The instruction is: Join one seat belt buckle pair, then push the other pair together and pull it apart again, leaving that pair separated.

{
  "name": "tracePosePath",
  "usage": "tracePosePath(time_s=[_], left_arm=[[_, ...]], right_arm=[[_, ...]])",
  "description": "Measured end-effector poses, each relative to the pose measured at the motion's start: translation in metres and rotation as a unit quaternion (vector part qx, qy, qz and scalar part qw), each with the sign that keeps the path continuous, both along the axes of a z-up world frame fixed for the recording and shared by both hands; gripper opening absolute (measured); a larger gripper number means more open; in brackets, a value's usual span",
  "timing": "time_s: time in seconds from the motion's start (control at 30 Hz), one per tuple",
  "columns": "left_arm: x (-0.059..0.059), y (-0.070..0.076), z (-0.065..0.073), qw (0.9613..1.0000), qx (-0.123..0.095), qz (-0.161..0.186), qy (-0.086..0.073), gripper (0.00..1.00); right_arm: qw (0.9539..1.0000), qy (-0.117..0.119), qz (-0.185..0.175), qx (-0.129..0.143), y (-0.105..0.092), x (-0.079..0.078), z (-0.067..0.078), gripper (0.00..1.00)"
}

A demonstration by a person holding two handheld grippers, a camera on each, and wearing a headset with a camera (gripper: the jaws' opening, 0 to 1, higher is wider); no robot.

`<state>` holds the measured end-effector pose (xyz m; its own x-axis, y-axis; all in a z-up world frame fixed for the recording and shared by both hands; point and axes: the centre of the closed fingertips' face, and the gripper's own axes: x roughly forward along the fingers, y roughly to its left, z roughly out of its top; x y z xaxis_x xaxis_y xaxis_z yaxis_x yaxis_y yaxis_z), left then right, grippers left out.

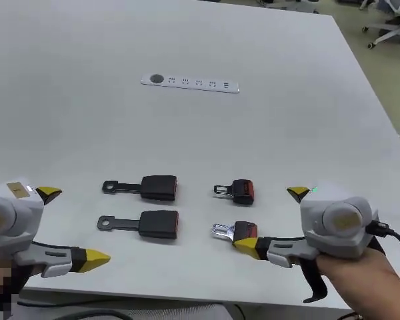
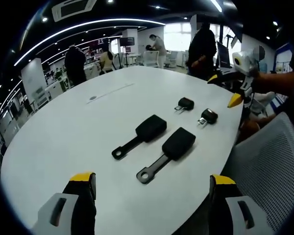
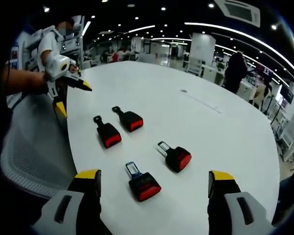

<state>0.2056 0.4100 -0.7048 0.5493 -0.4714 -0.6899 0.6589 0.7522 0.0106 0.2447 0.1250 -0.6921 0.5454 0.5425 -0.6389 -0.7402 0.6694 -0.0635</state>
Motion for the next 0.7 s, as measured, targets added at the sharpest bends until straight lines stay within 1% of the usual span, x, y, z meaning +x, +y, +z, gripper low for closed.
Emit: tracePosePath(time_s=[0.13, 0.17, 0.23, 0.27, 0.33, 0.43, 0.5, 0.57, 0.63, 0.7], left_arm=[[0.0010, 0.0005, 0.0004, 1.0000, 0.001, 0.001, -0.001, 0.99], [0.0026, 0.0017, 0.0011, 1.0000, 0.003, 0.005, -0.002, 0.98], [0.0041, 0.0025, 0.0020, 1.0000, -0.001, 0.009, 0.000, 0.96], [0.0036, 0.0021, 0.0018, 1.0000, -0.003, 0.009, 0.003, 0.94], [0.0034, 0.0009, 0.0027, 1.0000, 0.000, 0.007, 0.001, 0.95], [0.0026, 0.0017, 0.0024, 1.0000, 0.002, 0.008, 0.001, 0.94], [0.0017, 0.0017, 0.0019, 1.0000, 0.003, 0.007, 0.002, 0.95], [0.0006, 0.0004, 0.0013, 1.0000, 0.007, 0.004, 0.002, 0.94], [-0.0009, -0.0026, -0.0003, 0.9999, 0.007, -0.005, 0.006, 0.94], [0.0007, -0.0035, 0.0002, 0.9999, 0.007, -0.006, 0.005, 0.95]], right_arm=[[1.0000, 0.000, 0.003, 0.001, 0.0011, -0.0009, 0.0004, 0.91], [1.0000, -0.004, 0.007, 0.000, 0.0015, -0.0003, 0.0014, 0.90], [0.9999, -0.010, 0.011, 0.000, 0.0021, 0.0000, 0.0037, 0.90], [0.9999, -0.011, 0.012, -0.001, 0.0022, -0.0007, 0.0048, 0.89], [0.9998, -0.012, 0.013, -0.003, 0.0015, -0.0002, 0.0054, 0.89], [0.9992, -0.026, 0.022, -0.018, -0.0003, 0.0016, 0.0057, 0.89], [0.9992, -0.026, 0.026, -0.019, -0.0010, 0.0019, 0.0046, 0.88], [0.9989, -0.025, 0.032, -0.021, 0.0012, -0.0011, 0.0049, 0.88], [0.9985, -0.027, 0.040, -0.025, 0.0039, -0.0056, 0.0070, 0.86], [0.9985, -0.026, 0.041, -0.027, 0.0041, -0.0074, 0.0067, 0.85]])
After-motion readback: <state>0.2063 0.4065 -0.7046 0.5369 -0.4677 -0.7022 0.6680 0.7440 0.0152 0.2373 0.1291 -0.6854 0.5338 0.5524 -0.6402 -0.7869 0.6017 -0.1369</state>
